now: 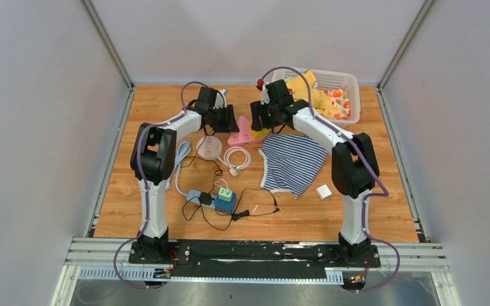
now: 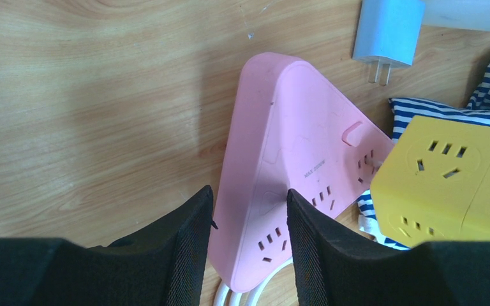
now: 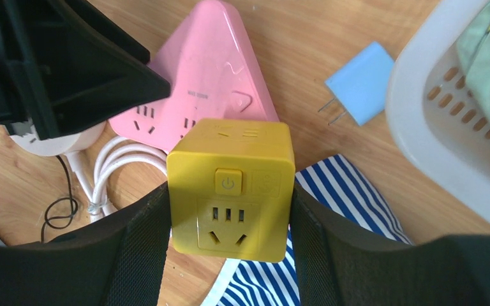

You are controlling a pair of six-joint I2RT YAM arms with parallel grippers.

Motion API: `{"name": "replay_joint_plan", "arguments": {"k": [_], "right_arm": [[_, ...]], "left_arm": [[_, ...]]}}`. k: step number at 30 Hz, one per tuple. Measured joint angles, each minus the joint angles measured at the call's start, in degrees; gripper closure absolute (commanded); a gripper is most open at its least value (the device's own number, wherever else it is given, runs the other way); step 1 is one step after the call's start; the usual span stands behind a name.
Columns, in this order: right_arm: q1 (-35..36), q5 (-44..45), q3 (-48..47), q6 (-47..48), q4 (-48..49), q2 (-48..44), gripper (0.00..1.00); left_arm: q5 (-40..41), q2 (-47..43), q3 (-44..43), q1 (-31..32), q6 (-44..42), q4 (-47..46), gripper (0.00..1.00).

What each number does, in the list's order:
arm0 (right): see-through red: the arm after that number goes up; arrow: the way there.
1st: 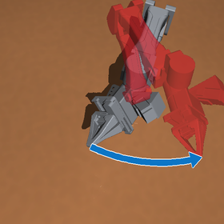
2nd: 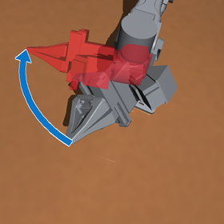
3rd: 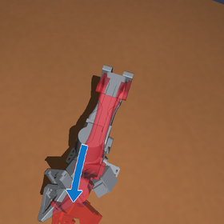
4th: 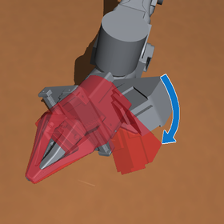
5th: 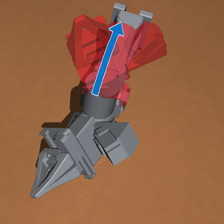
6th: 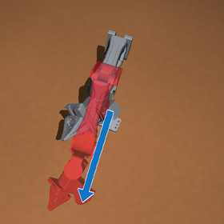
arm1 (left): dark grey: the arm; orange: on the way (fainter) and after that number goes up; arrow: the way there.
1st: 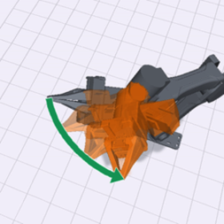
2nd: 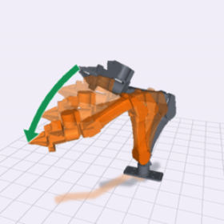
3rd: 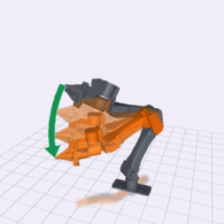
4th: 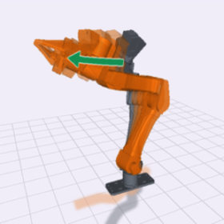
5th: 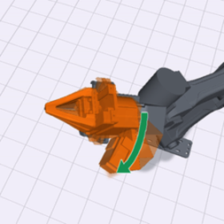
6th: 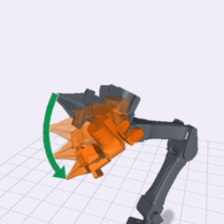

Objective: Insert the plug
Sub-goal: Insert the plug into the socket.

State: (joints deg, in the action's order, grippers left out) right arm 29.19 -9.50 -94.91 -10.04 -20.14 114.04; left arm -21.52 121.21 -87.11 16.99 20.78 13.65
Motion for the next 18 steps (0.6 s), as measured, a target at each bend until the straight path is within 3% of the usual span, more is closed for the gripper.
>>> {"name": "replay_joint_plan", "arguments": {"k": [18], "right_arm": [[0.4,2.8,2.6,-4.0,3.7,0.2,1.00]], "left_arm": [[-0.5,0.0,-0.3,0.0,0.0,0.4,0.55]]}}
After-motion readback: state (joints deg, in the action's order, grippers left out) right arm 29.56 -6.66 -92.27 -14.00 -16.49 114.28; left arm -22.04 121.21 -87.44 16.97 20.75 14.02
